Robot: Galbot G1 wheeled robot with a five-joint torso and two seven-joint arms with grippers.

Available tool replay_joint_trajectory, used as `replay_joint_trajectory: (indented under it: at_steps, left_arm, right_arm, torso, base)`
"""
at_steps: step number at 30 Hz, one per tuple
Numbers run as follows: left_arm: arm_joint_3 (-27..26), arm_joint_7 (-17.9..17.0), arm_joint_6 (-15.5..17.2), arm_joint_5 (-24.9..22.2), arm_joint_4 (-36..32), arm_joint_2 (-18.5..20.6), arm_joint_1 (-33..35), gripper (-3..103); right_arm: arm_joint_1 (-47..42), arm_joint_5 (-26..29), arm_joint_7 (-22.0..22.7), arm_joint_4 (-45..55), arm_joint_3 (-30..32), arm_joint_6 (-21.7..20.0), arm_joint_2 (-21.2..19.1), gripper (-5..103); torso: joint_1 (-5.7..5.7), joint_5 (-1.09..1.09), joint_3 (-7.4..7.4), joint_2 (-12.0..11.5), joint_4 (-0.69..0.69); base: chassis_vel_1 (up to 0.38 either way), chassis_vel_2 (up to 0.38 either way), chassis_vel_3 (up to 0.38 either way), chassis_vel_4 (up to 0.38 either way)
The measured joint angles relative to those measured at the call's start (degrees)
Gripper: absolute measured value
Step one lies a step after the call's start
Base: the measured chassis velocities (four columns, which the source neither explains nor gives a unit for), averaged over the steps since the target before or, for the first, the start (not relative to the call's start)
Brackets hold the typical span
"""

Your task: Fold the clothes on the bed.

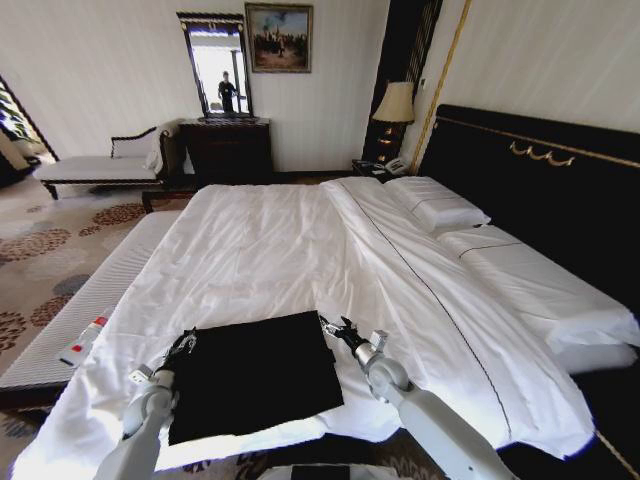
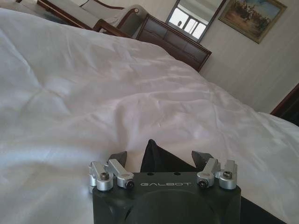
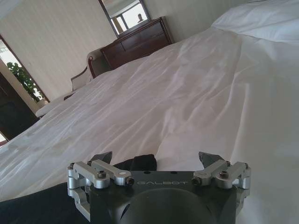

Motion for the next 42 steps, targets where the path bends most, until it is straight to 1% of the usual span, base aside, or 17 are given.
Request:
replay_joint_trajectory:
  at_steps: [3, 5, 8, 9, 10, 12, 13, 15, 18, 21, 24, 26, 27, 31, 34, 39, 42]
  left_arm:
    - [0.24, 0.14, -0.19, 0.0, 0.3, -0.14, -0.31, 86]
    - [0.5, 0.18, -0.45, 0.0, 0.7, -0.34, -0.79, 95]
    - [0.63, 0.18, -0.57, -0.02, 0.87, -0.5, -1.09, 92]
    - [0.7, 0.18, -0.68, -0.05, 0.95, -0.62, -1.31, 83]
    - [0.7, 0.18, -0.68, -0.05, 0.95, -0.62, -1.31, 83]
    - [0.75, 0.18, -0.75, -0.2, 1.01, -0.67, -1.56, 73]
    - [0.75, 0.18, -0.76, -0.22, 1.01, -0.67, -1.59, 73]
    - [0.75, 0.16, -0.77, -0.27, 1.01, -0.66, -1.61, 62]
    - [0.69, 0.14, -0.77, -0.31, 0.98, -0.63, -1.57, 56]
    - [0.33, 0.07, -0.77, -0.38, 0.47, -0.59, -1.15, 40]
    - [0.1, 0.05, -0.77, -0.45, 0.22, -0.49, -0.9, 34]
    - [-0.28, 0.01, -0.78, -0.6, 0.09, -0.21, -0.62, 24]
    - [-0.28, 0.01, -0.78, -0.6, 0.09, -0.21, -0.62, 24]
    - [-0.58, -0.13, -0.76, -0.67, -0.06, 0.07, -0.55, 3]
    - [-0.61, -0.31, -0.71, -0.66, -0.19, 0.07, -0.63, 2]
    - [-0.75, -0.72, -0.47, -0.93, -0.7, 0.05, -1.12, 1]
    - [-0.98, -0.94, -0.28, -1.44, -0.98, 0.34, -1.59, 1]
  right_arm:
    - [-0.01, -0.01, 0.02, 0.01, 0.02, 0.0, -0.01, 100]
    - [-0.02, -0.02, 0.03, -0.04, 0.03, 0.0, -0.01, 100]
    - [-0.03, -0.02, 0.07, -0.1, 0.03, 0.0, 0.01, 100]
    - [-0.04, -0.02, 0.09, -0.11, 0.03, 0.0, 0.01, 100]
    - [-0.04, -0.02, 0.09, -0.11, 0.03, 0.0, 0.01, 100]
    - [-0.04, -0.02, 0.11, -0.11, 0.05, 0.0, 0.01, 100]
    - [-0.04, -0.01, 0.12, -0.11, 0.06, 0.0, 0.01, 100]
    - [-0.03, -0.01, 0.15, -0.13, 0.09, 0.0, -0.01, 100]
    - [-0.02, 0.0, 0.17, -0.14, 0.09, 0.0, -0.02, 100]
    - [0.03, 0.0, 0.27, -0.44, 0.08, 0.0, 0.11, 100]
    - [0.13, 0.04, 0.48, -0.74, 0.04, 0.0, 0.28, 100]
    - [0.48, 0.36, 0.91, -1.36, 0.01, -0.17, 0.64, 100]
    - [0.48, 0.36, 0.91, -1.36, 0.01, -0.17, 0.64, 100]
    - [1.34, 2.19, 0.89, -2.49, -0.02, -1.54, 1.32, 100]
    - [1.92, 3.68, 0.47, -3.17, -0.1, -2.11, 1.82, 100]
    - [3.31, 5.45, -2.87, -5.07, -0.27, -2.06, 2.91, 100]
    - [4.61, 6.2, -6.98, -7.49, -0.48, -1.53, 3.98, 100]
  torso:
    - [0.0, 0.01, 0.0, 0.0, 0.0]
    - [0.0, 0.0, 0.0, 0.0, 0.0]
    - [0.0, 0.0, 0.0, 0.0, 0.0]
    - [0.0, 0.0, 0.0, 0.0, 0.0]
    - [0.0, 0.0, 0.0, 0.0, 0.0]
    - [0.0, 0.0, 0.0, 0.0, 0.0]
    - [0.0, 0.0, 0.0, 0.0, 0.0]
    - [0.0, 0.0, 0.0, 0.0, 0.0]
    - [0.0, 0.0, 0.0, 0.0, 0.0]
    - [0.0, 0.0, 0.0, 0.0, 0.0]
    - [0.0, 0.0, 0.0, 0.0, 0.0]
    - [0.0, 0.0, 0.0, 0.0, 0.0]
    - [0.0, 0.0, 0.0, 0.0, 0.0]
    - [0.0, -0.01, 0.0, 0.0, 0.0]
    - [0.0, 0.0, 0.0, 0.0, 0.0]
    - [0.0, -0.01, 0.0, 0.0, 0.0]
    - [0.0, -0.01, 0.0, 0.0, 0.0]
  base:
    - [0.0, 0.0, 0.0, 0.0]
    - [0.0, 0.0, 0.0, 0.0]
    - [0.0, 0.0, 0.0, 0.0]
    - [0.0, 0.0, 0.0, 0.0]
    - [0.0, 0.0, 0.0, 0.0]
    - [0.0, 0.0, 0.0, 0.0]
    - [0.0, 0.0, 0.0, 0.0]
    - [0.0, 0.0, 0.0, 0.0]
    - [0.0, 0.0, 0.0, 0.0]
    - [0.0, 0.0, 0.0, 0.0]
    - [0.0, 0.0, 0.0, 0.0]
    - [0.0, 0.0, 0.0, 0.0]
    - [0.0, 0.0, 0.0, 0.0]
    - [0.0, 0.0, 0.0, 0.0]
    - [0.0, 0.0, 0.0, 0.0]
    - [0.0, 0.0, 0.0, 0.0]
    - [0.0, 0.0, 0.0, 0.0]
